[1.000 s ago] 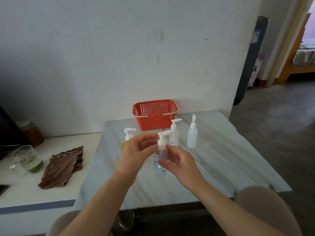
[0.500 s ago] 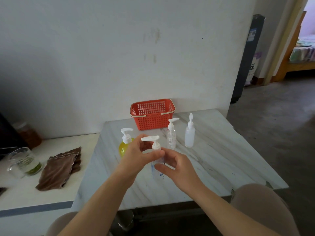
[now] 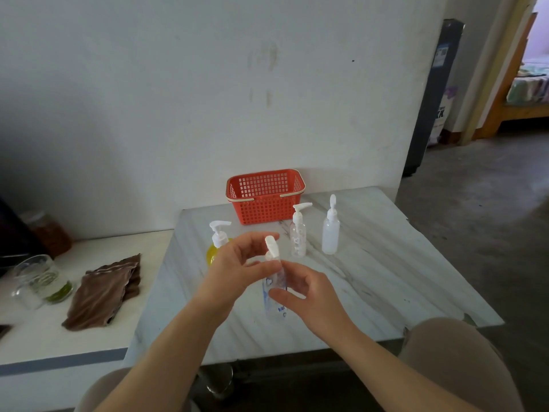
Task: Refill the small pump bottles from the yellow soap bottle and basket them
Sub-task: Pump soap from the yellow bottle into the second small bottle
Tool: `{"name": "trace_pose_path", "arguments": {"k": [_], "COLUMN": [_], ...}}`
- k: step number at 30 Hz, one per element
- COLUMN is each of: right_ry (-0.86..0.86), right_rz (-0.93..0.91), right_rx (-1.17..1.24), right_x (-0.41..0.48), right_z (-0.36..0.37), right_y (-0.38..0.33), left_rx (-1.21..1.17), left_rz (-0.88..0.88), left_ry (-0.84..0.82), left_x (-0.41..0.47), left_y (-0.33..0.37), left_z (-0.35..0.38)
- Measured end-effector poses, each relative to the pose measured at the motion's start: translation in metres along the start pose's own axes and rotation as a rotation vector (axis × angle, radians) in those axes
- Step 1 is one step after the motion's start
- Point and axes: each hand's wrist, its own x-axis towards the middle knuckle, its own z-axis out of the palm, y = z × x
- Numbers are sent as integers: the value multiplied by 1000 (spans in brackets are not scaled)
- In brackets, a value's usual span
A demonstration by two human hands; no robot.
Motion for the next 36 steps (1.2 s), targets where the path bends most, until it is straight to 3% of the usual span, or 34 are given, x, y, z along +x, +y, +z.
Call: {"name": "trace_pose_path", "arguments": {"k": [5,16,27,29,33,36], "right_ry": [-11,-25,160,197,227,266], "right_rz": [-1,0,71,85,104,115], "right_rx": [23,29,54,77,94,112], "right_x": [-1,3,18,22,33,41], "right_z": [-2,-3,-31,-34,-38,-43], "right_y": [3,15,33,36,44,51], "left_rx": [5,-39,-179,-41,462,652], "left_rz": [4,44,138,162,207,243], "left_ry": [-90,148,357,386,469,442], "left_x": [-3,9,17,17,23,29], "left_y": [2,4,20,16,-8,-36], "left_z": [-6,-6,-23,-24,-16,-5]}}
